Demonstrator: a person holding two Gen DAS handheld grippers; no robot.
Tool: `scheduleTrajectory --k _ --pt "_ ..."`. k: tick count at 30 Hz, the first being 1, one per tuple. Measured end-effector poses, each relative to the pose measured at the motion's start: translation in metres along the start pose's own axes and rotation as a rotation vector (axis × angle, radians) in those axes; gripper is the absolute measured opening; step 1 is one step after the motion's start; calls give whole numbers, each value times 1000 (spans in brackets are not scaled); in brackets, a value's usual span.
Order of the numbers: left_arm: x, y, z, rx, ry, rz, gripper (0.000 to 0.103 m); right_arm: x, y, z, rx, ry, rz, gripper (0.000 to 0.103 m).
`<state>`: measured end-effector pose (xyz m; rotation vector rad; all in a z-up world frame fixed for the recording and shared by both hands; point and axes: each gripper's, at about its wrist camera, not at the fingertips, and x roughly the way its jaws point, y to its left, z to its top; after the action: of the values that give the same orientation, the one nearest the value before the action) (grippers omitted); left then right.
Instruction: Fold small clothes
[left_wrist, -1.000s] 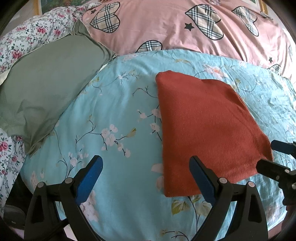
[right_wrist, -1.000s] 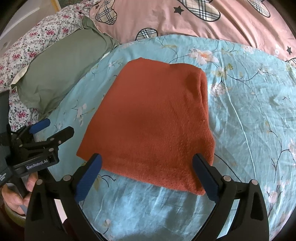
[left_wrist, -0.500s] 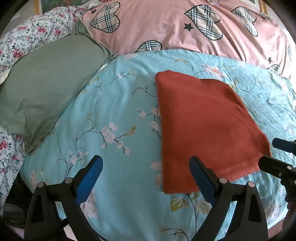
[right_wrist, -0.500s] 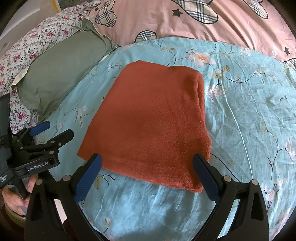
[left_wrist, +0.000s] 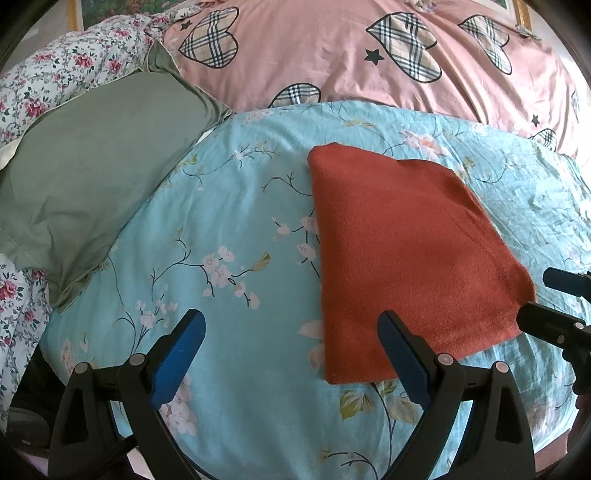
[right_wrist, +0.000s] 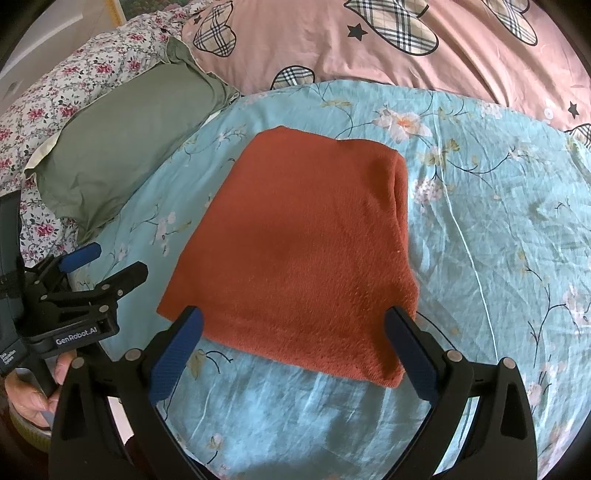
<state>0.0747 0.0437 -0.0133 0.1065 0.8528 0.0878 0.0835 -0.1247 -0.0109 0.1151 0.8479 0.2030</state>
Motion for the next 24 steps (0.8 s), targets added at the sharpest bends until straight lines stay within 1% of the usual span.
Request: scheduleTrajectory --k 24 --pt "5 -10 15 27 3 -4 95 2 -12 12 -12 3 -2 99"
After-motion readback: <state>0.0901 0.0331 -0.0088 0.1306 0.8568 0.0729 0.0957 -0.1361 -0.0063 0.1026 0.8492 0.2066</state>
